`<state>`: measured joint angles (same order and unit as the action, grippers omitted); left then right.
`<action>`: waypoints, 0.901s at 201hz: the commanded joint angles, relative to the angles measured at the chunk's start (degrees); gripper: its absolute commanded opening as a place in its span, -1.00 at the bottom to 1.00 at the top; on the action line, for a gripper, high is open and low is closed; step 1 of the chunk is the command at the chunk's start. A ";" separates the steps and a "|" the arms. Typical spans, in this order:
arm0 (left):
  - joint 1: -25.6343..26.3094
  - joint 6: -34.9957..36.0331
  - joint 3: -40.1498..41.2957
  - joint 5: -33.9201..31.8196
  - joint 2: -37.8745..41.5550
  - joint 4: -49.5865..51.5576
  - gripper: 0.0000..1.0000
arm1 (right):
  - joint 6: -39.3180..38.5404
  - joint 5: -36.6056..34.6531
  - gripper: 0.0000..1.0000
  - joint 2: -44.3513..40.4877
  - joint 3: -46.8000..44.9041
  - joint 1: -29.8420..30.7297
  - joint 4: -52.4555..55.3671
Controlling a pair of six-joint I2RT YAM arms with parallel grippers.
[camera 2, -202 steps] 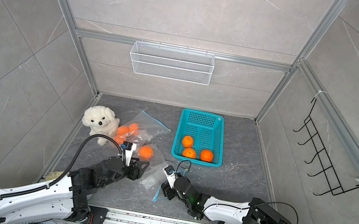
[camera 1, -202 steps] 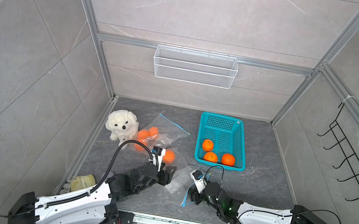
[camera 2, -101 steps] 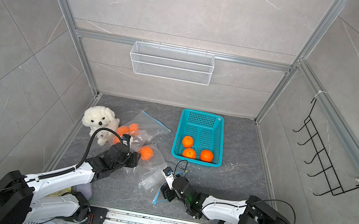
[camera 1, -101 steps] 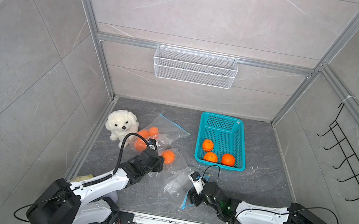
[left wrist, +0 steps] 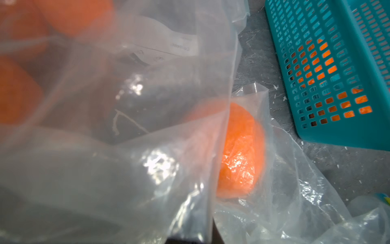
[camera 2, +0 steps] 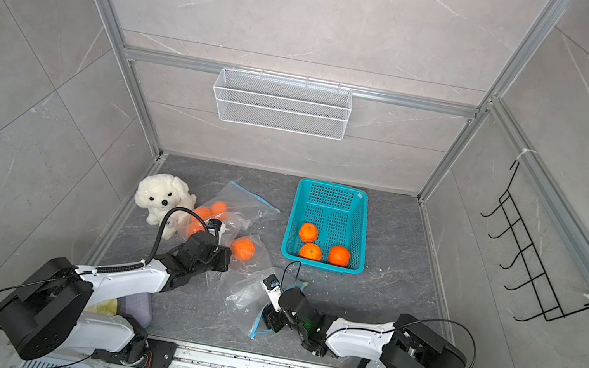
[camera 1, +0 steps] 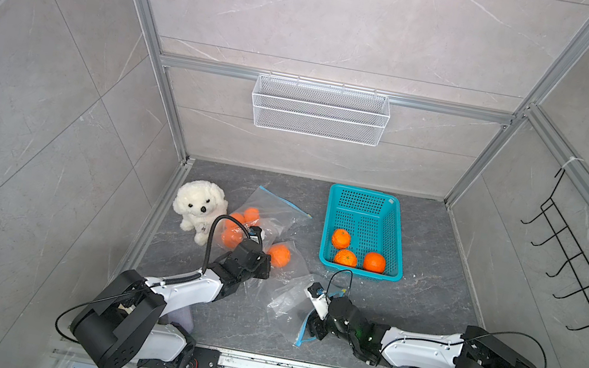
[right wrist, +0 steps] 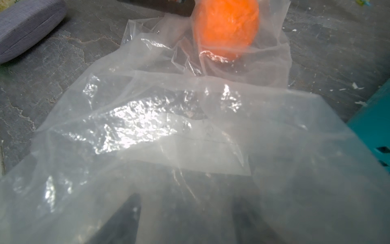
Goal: Open the zip-top bag and take out the orange
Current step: Adjust the zipper food storage bag at the center of the board.
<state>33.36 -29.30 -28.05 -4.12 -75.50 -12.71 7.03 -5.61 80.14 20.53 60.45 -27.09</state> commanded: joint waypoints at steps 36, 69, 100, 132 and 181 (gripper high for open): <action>0.20 -0.64 -1.69 8.03 7.70 -1.31 -1.00 | 0.05 1.12 0.48 5.76 -0.59 -0.24 -10.27; 0.46 -1.51 -2.18 10.08 13.86 2.65 -1.00 | -0.41 -0.40 0.59 5.99 -2.72 -0.24 -15.50; 1.24 -1.99 -1.99 10.61 16.03 3.78 -1.00 | -1.21 -1.18 0.68 6.33 -5.14 -0.26 -21.80; 1.27 -2.41 -1.07 8.45 15.43 3.15 -1.00 | -1.83 -2.20 0.70 9.06 -4.36 -0.24 -23.14; 1.27 -4.08 -1.56 5.62 23.66 10.06 -0.91 | -4.55 -3.13 0.73 12.36 -7.14 -0.24 -31.89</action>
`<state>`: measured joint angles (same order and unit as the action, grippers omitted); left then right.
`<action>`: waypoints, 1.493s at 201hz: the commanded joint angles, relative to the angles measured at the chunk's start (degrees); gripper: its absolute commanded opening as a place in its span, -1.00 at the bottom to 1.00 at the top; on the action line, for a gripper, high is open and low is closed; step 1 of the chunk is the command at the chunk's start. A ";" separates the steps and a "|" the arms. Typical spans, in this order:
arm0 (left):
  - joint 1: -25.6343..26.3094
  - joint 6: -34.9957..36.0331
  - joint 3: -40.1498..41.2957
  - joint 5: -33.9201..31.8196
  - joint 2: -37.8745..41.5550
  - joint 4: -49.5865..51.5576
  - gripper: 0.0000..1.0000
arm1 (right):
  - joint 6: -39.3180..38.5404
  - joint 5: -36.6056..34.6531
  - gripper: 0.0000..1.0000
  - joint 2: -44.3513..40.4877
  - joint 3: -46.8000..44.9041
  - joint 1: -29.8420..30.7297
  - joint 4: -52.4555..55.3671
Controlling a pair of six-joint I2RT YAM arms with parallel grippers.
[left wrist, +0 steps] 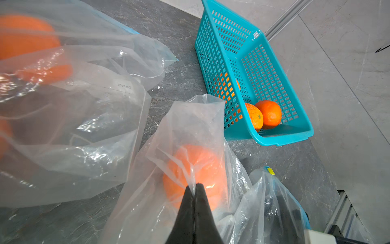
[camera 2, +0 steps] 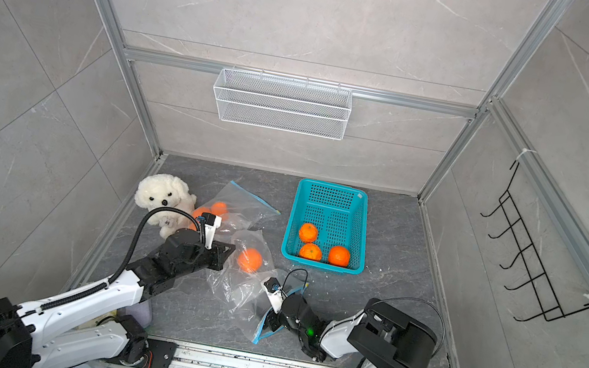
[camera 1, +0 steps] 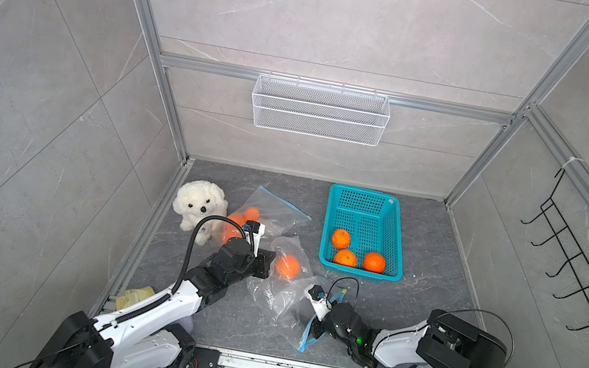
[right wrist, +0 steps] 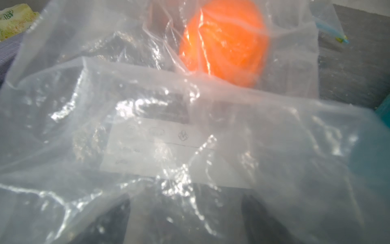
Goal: Open the zip-top bag and take out the orange
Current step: Adjust the zipper food storage bag at the center of the board, then pick up the orange from the zipper food storage bag.
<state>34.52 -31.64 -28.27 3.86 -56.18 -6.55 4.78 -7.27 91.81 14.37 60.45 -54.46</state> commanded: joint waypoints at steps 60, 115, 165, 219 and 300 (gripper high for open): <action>0.15 -3.34 5.59 -1.94 7.69 3.44 -1.00 | -3.77 -0.86 0.71 -4.05 1.39 -0.19 7.07; 0.04 -3.25 7.94 -7.66 10.40 7.23 -0.76 | -3.73 -1.78 0.79 -5.19 3.04 -0.24 8.89; 0.19 -3.06 7.57 -6.53 9.45 5.66 -0.10 | -4.86 -1.44 0.84 -5.41 6.27 -0.24 12.82; 2.58 -3.26 3.40 -4.74 9.70 5.02 0.63 | -5.04 -2.29 0.97 -6.16 7.58 -0.24 15.82; 9.86 -2.06 -4.90 -5.23 -15.95 -10.49 0.49 | -6.48 -3.90 0.99 -3.88 10.51 -0.38 15.61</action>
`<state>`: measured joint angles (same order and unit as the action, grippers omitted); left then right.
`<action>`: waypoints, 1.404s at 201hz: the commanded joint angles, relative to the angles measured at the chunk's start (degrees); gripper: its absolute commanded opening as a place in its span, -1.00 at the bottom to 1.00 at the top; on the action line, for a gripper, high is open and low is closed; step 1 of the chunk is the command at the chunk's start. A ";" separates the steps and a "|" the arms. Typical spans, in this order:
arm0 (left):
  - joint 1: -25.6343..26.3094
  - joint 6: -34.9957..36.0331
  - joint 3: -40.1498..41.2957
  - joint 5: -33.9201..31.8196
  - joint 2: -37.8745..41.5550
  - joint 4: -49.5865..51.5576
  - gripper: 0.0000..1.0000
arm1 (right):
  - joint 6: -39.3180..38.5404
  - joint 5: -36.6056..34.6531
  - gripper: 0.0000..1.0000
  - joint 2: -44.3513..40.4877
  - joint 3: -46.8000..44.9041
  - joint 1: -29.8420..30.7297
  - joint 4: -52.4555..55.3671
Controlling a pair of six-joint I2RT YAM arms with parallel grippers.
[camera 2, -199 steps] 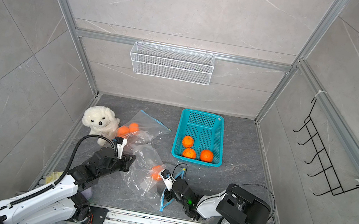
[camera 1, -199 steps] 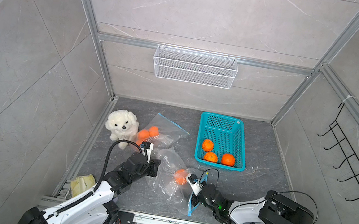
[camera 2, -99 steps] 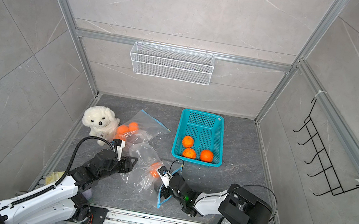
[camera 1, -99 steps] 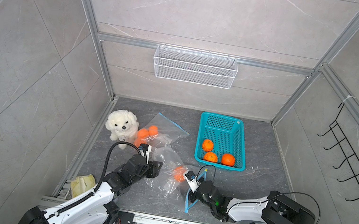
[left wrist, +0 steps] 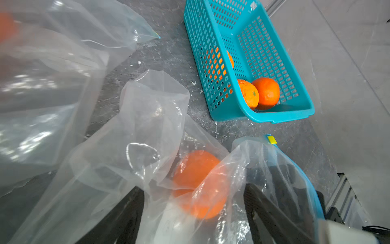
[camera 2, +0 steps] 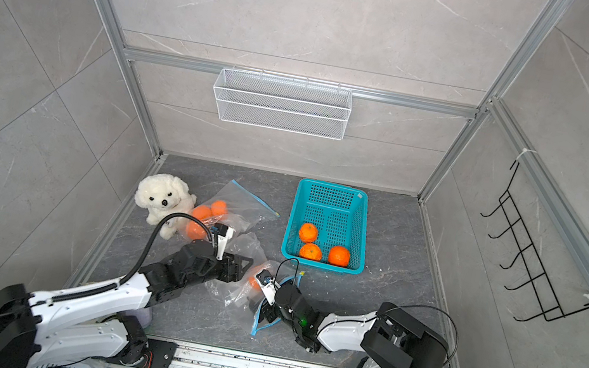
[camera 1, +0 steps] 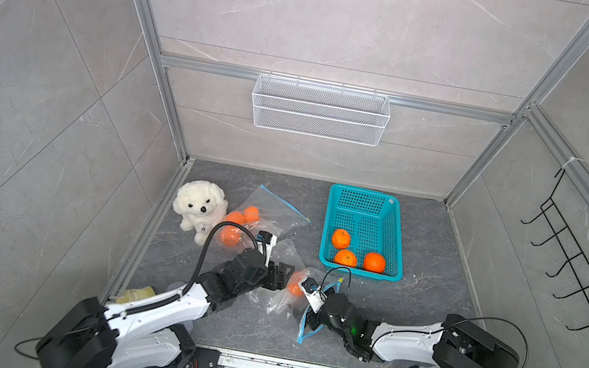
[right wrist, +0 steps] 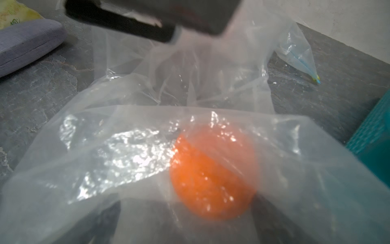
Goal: Open the zip-top bag and take out the orange
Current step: Pick up the orange from the zipper food storage bag.
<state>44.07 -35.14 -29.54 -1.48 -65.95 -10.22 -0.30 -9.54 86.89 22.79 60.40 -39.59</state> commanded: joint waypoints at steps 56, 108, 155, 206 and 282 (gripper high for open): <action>0.30 1.35 -9.15 1.50 -20.44 -9.48 0.10 | -0.51 -1.92 0.99 3.20 4.05 -2.94 2.60; 0.34 1.79 -12.47 4.78 -29.43 -7.66 -0.33 | 0.15 -2.40 0.99 7.59 10.01 -4.23 8.02; 0.45 1.14 -10.60 4.68 -29.55 -8.93 -0.79 | 1.60 -4.67 0.97 13.06 16.05 -5.58 14.28; 0.42 1.14 -8.69 0.30 -26.95 -7.74 -0.71 | 3.62 1.11 0.38 7.68 16.17 -5.57 22.32; 0.48 -0.02 -9.23 -4.46 -30.89 -8.74 -0.68 | 7.46 1.25 0.39 1.70 12.79 -4.67 29.84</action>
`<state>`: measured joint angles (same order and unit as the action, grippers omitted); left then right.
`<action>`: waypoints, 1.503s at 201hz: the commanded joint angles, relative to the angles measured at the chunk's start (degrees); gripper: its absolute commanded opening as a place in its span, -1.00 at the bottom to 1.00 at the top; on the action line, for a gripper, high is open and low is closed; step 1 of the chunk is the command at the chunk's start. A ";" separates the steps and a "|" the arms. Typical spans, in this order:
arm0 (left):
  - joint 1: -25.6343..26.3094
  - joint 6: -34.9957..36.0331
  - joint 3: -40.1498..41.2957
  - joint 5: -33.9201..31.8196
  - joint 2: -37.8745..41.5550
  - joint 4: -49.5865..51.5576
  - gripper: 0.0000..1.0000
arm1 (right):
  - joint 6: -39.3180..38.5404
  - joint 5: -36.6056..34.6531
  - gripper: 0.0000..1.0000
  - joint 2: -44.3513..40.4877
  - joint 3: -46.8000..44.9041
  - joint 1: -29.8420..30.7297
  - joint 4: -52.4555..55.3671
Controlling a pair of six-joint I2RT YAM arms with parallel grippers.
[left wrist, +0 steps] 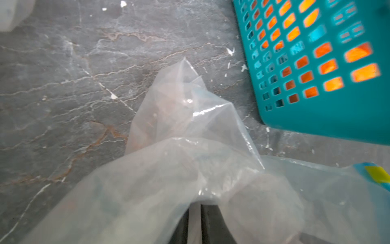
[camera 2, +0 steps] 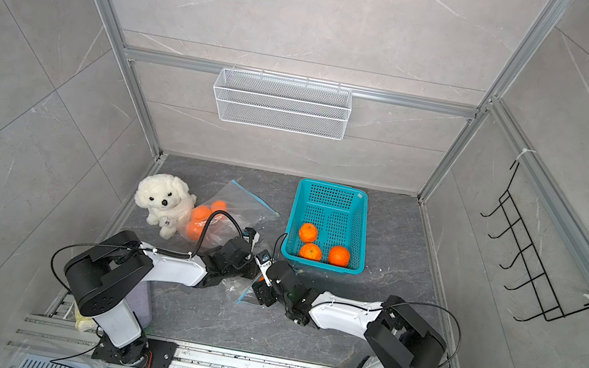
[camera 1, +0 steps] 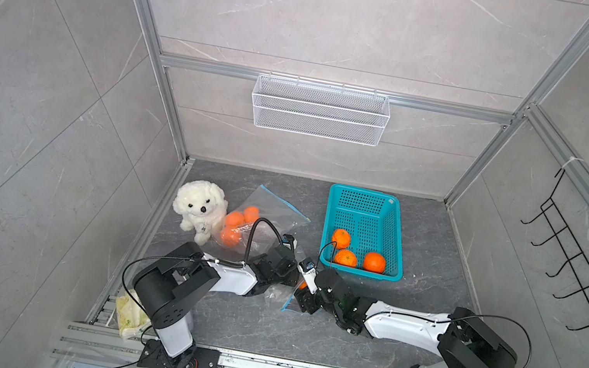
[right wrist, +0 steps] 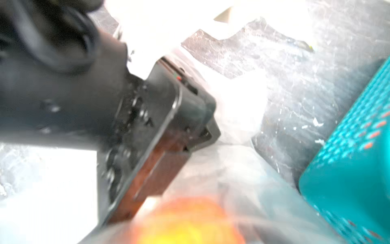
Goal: Open the zip-top bag and take out the orange
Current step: Pick up the orange from the zipper food storage bag.
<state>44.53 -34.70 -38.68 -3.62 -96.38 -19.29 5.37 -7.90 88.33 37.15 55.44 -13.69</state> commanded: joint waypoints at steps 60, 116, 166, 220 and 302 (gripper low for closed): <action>-0.32 -2.52 3.09 -4.70 0.85 -1.34 -0.67 | 4.36 2.96 0.04 -12.10 -3.43 0.51 9.63; -0.45 -4.37 10.29 -9.96 6.50 -7.05 -0.65 | 9.67 -2.91 -0.04 -30.13 -3.96 -0.10 22.09; -0.45 -5.08 13.06 -9.79 10.44 -8.42 -0.56 | 10.35 -8.73 0.00 -31.23 3.81 -6.33 31.91; 1.44 -3.62 14.81 -9.53 23.01 -4.83 0.55 | 6.82 -8.97 0.00 -13.11 20.65 -22.75 33.34; 9.80 -0.60 14.80 -15.88 38.91 4.39 0.99 | 9.69 -8.05 -0.02 12.82 35.93 -34.96 33.64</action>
<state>52.25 -37.54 -23.70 -14.90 -57.98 -17.91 14.00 -15.90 97.17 70.52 21.91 18.57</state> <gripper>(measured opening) 0.995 0.693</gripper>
